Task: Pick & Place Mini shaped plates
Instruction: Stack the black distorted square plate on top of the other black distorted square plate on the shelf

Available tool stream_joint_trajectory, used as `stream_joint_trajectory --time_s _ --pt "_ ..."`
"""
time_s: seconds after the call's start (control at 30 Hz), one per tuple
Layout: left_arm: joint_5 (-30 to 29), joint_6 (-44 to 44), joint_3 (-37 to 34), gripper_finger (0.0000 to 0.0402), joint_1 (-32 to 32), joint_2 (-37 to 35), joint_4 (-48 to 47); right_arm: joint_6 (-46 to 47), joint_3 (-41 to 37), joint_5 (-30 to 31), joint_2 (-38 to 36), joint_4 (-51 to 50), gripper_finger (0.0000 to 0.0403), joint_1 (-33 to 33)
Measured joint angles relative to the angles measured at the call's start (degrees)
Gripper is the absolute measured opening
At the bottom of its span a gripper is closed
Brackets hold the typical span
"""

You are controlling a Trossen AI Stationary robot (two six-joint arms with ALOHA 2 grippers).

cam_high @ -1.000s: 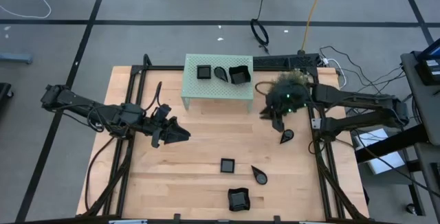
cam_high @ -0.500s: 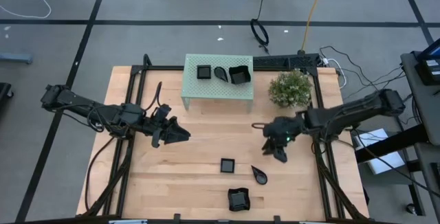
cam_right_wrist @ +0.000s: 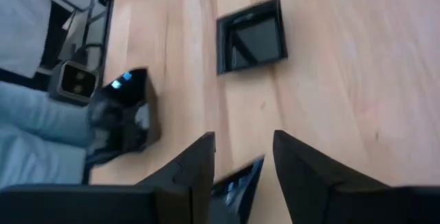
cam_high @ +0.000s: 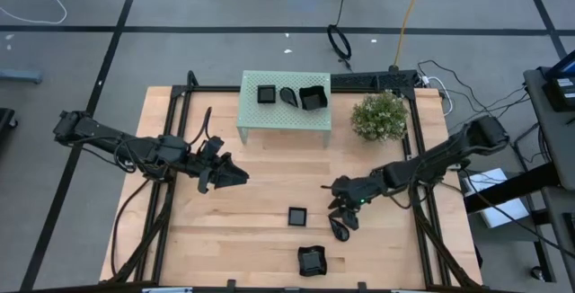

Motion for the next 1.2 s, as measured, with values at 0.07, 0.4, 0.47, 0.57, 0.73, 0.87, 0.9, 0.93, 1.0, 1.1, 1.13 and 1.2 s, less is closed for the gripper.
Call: stream_joint_trajectory --time_s 0.07,0.4,0.47,0.57,0.73,0.87,0.9,0.93,1.0,1.1,1.13,1.2 --pt "0.0 0.0 0.0 0.0166 0.0 0.0 0.0 -2.2 0.0 0.4 2.3 3.1 0.0139 -0.4" --pt "0.0 0.0 0.0 0.0166 0.0 0.0 0.1 -10.7 2.3 0.2 12.8 14.0 0.0139 -4.4" --pt "0.0 0.0 0.0 0.0166 0.0 0.0 0.1 -13.4 3.8 0.0 14.0 14.1 0.0139 -5.0" --pt "0.0 0.0 0.0 0.0166 0.0 0.0 0.1 -17.5 5.8 -1.6 15.7 14.3 0.0139 -5.7" --pt "0.0 0.0 0.0 0.0166 0.0 0.0 0.1 -18.8 6.4 -2.9 16.4 13.9 0.0139 -6.3" --pt "0.0 0.0 0.0 0.0166 0.0 0.0 0.1 -17.1 6.4 -2.9 16.4 13.9 0.0139 -6.3" --pt "0.0 0.0 0.0 0.0166 0.0 0.0 0.1 -15.6 6.4 -3.0 16.4 13.9 0.0139 -6.2" --pt "0.0 0.0 0.0 0.0166 0.0 0.0 0.1 -13.8 6.4 -3.2 16.4 13.8 0.0139 -6.1" --pt "0.0 0.0 0.0 0.0166 0.0 0.0 0.1 -11.0 6.4 -5.8 16.4 13.5 0.0139 -5.8" --pt "0.0 0.0 0.0 0.0166 0.0 0.0 0.1 -7.3 6.4 -10.4 16.4 13.7 0.0139 -4.7" --pt "0.0 0.0 0.0 0.0166 0.0 0.0 0.1 -5.6 6.4 -11.9 16.4 13.8 0.0139 -4.2" --pt "0.0 0.0 0.0 0.0166 0.0 0.0 0.1 -1.6 6.4 -15.6 16.0 14.2 0.0139 -2.9"
